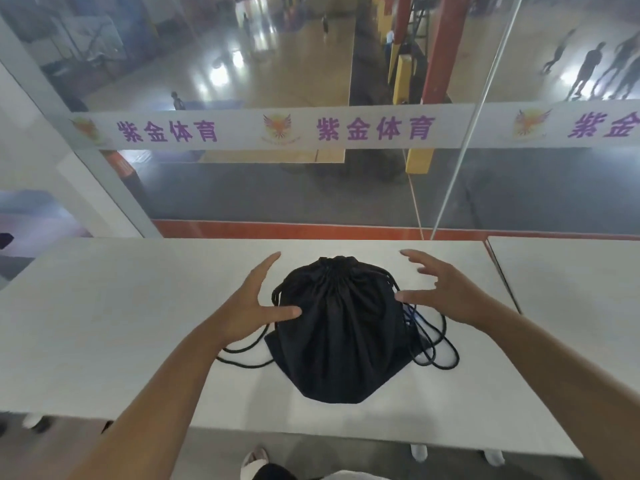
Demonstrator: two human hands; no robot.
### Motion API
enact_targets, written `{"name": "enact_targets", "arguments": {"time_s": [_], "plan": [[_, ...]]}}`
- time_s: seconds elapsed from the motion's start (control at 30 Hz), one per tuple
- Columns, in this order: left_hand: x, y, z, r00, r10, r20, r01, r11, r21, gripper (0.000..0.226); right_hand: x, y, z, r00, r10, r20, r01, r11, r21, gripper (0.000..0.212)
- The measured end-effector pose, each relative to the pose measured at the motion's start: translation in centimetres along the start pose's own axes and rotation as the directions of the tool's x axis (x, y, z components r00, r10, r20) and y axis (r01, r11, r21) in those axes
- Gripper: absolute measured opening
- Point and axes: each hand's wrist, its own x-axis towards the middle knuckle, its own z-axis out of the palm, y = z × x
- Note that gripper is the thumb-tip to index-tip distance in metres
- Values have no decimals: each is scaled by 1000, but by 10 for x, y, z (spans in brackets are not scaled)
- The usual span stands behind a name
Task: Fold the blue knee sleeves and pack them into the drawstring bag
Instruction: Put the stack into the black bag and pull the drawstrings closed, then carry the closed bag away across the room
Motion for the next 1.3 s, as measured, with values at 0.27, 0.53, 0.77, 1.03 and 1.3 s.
{"name": "enact_targets", "arguments": {"time_s": [0.27,0.53,0.77,1.03,1.3], "plan": [[19,-19,6,996,86,14,-86,996,-10,66,-6,-7,39,992,-91,85,87,995,54,60],[13,-54,12,981,183,-60,-177,980,91,45,-16,-2,77,972,26,-233,-12,998,60,17],[26,-12,-13,941,335,-38,-330,938,102,20,-36,-39,60,858,138,-496,-24,973,229,15],[20,50,-44,809,573,136,-574,818,-35,19,-136,-117,69,608,280,-743,80,909,408,25],[-59,113,12,657,696,289,-606,716,-347,39,-303,-166,112,69,399,-914,114,907,405,20]]}}
